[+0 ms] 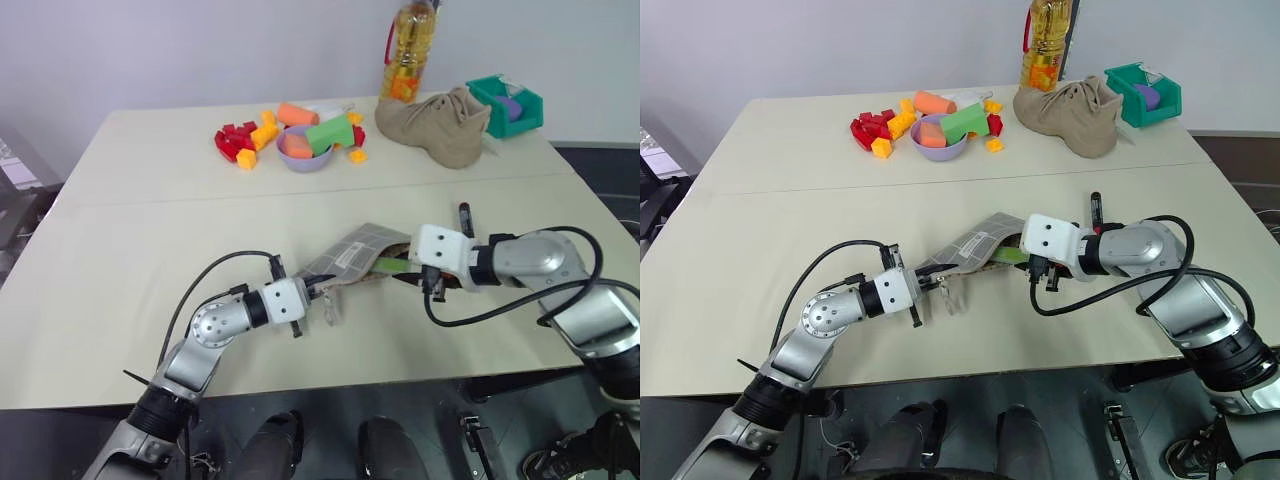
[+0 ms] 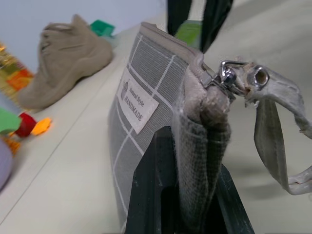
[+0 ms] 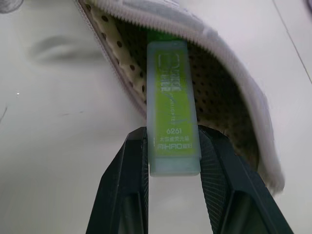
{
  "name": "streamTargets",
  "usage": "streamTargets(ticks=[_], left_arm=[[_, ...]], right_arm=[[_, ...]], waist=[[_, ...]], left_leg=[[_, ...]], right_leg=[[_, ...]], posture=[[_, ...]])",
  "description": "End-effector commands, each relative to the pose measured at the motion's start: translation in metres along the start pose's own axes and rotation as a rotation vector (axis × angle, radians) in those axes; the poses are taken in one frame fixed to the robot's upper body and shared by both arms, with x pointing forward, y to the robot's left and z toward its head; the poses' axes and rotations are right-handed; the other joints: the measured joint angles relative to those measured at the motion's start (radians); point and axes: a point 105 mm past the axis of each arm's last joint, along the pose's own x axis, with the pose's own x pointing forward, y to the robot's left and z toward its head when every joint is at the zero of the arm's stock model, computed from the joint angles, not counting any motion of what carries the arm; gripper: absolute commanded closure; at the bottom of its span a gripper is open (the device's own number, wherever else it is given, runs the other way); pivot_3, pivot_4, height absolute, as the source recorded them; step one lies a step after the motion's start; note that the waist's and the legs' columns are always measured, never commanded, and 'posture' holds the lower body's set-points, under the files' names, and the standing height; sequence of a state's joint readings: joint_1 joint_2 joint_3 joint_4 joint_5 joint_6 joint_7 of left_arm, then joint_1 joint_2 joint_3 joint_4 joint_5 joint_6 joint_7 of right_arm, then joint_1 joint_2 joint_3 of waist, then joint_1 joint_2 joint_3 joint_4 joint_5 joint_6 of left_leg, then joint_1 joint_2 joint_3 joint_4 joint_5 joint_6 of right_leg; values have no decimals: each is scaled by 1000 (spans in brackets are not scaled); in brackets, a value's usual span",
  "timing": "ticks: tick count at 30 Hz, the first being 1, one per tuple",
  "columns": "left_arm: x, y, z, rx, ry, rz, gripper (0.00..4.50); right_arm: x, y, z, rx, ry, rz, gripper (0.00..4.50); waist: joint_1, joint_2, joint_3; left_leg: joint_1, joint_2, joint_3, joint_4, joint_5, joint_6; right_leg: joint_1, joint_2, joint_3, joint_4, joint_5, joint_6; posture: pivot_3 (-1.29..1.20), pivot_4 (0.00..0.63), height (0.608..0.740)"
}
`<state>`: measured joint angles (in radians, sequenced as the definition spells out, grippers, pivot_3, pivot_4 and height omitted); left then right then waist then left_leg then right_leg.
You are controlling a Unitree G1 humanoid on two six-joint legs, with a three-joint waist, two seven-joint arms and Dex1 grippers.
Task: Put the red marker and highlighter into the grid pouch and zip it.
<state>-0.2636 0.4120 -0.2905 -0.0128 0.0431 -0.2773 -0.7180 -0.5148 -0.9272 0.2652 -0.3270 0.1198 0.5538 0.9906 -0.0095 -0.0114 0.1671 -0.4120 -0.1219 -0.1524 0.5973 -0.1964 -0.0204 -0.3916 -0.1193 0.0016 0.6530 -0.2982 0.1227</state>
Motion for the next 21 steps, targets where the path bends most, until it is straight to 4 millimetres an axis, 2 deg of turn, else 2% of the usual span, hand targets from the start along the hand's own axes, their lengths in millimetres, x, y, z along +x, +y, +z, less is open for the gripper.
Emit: streamTargets(ticks=[1, 5, 8, 10, 12, 14, 17, 21], left_arm=[[1, 6, 6, 18, -31, 10, 4500], [0, 13, 2, -26, -17, 84, 4500], [2, 22, -5, -77, 6, 196, 4500], [3, 25, -7, -91, 11, 229, 4500], [4, 29, -9, -107, 18, 273, 4500], [7, 34, -9, -131, 19, 326, 4500], [13, 35, -9, -147, 15, 350, 4500], [16, 34, -8, -151, 11, 352, 4500]], right_arm=[[-5, -10, 18, -34, -61, -40, 2087], [-17, -20, 11, 24, -55, -109, 27], [-40, -49, -22, 232, -37, -302, 27], [-44, -56, -34, 290, -26, -353, 27], [-48, -67, -57, 393, 9, -449, 27], [-51, -80, -87, 584, 33, -588, 27], [-47, -84, -120, 795, 50, -706, 27], [-38, -79, -142, 915, 98, -761, 27]], waist=[[0, 0, 0], [4, 0, 0], [15, 0, 0], [21, 0, 0], [19, 0, 0], [18, -1, 0], [21, 0, 0], [20, 0, 0]], left_leg=[[0, 0, 0, 0, 0, 0], [0, 0, 0, 0, 0, 0], [0, 0, 0, 1, 0, 0], [0, -1, 0, 1, 0, 0], [0, 0, 0, 1, 0, 0], [0, 0, 0, 1, 0, 0], [0, -1, 1, 2, 0, 0], [0, -1, 1, 1, 0, 0]], right_leg=[[0, 0, 0, 0, 0, 0], [0, 0, 0, 0, 0, 0], [1, 0, 0, 0, 0, 0], [1, 0, 0, 0, 1, 1], [0, 0, 0, 0, 1, 1], [1, 0, 0, 0, 1, 1], [1, 0, 1, 0, 1, 1], [0, 0, 1, 1, 1, 1]], posture=[[0, 150, 740], [0, 150, 740], [0, 150, 740], [0, 150, 740], [0, 150, 740], [0, 150, 740], [0, 150, 740], [0, 150, 740]])
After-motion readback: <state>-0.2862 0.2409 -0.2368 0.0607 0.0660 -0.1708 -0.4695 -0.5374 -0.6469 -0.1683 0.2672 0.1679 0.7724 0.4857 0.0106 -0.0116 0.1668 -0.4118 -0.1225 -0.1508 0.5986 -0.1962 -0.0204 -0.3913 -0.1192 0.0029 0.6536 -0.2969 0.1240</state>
